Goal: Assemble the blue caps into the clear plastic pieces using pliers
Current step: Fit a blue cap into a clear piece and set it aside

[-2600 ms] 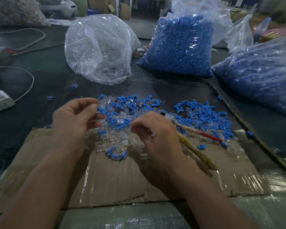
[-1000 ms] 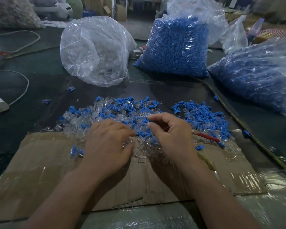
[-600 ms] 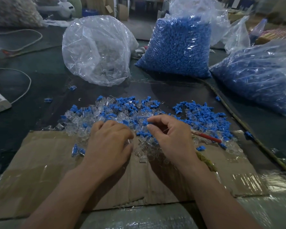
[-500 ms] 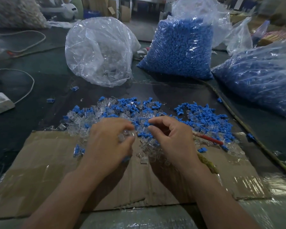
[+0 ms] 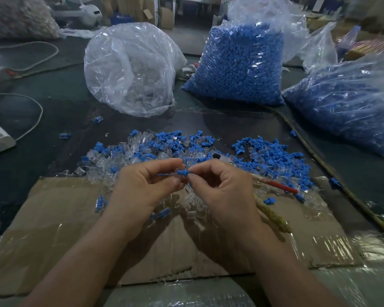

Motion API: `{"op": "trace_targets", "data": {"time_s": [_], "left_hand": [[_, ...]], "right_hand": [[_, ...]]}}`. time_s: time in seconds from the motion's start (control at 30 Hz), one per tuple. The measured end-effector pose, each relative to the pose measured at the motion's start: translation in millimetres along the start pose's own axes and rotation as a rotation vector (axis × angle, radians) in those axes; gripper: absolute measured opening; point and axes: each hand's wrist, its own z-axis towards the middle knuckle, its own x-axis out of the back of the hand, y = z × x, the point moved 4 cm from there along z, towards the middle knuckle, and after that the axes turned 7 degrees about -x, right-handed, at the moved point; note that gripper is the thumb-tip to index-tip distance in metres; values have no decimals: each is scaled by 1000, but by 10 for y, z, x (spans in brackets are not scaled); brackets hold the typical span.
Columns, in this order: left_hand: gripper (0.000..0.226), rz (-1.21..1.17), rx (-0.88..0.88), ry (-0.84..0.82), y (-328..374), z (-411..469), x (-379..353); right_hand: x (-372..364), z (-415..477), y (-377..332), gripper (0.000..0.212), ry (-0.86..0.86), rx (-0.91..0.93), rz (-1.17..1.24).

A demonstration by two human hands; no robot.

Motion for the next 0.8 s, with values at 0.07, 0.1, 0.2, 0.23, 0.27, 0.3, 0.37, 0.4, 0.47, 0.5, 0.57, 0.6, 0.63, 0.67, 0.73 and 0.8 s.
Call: {"op": "trace_targets", "data": {"time_s": [0.07, 0.1, 0.2, 0.23, 0.27, 0.3, 0.37, 0.4, 0.47, 0.5, 0.57, 0.6, 0.63, 0.67, 0.73, 0.8], "left_hand": [[31, -6, -3, -8, 2, -2, 2], [30, 7, -2, -10, 6, -3, 6], [29, 60, -7, -8, 33, -10, -3], [30, 68, -12, -5, 47, -13, -13], [31, 67, -18, -4, 61, -17, -22], [32, 62, -24, -2, 69, -20, -32], [32, 61, -33, 6, 76, -24, -30], [32, 60, -37, 16, 74, -24, -19], [29, 43, -46, 33, 67, -24, 3], [28, 39, -48, 28, 67, -22, 2], [25, 32, -53, -4, 74, -19, -14], [25, 26, -55, -18, 77, -17, -20], [24, 20, -56, -27, 77, -16, -23], [24, 14, -57, -34, 79, -16, -24], [25, 17, -52, -41, 75, -25, -24], [26, 32, -46, -35, 74, -32, -26]], "right_hand": [[7, -1, -11, 29, 25, 23, -49], [10, -1, -11, 25, 36, 35, -79], [13, -2, 0, 11, 51, 59, -154], [4, -3, -1, 8, 45, 68, -179], [-4, -4, -5, 7, 38, 78, -200], [-8, -4, -10, 7, 32, 85, -206], [-1, -4, -15, 12, 3, 77, -153], [10, -3, -16, 17, -19, 59, -102], [41, 11, -11, 24, -58, 0, 4], [55, 19, -7, 25, -72, -23, 38], [69, 29, -7, 22, -91, -44, 54], [71, 32, -6, 21, -98, -51, 53], [72, 35, 0, 21, -105, -59, 57], [71, 36, 11, 20, -112, -71, 65], [60, 39, 34, 18, -127, -92, 72], [40, 40, 57, 15, -138, -109, 80]]}}
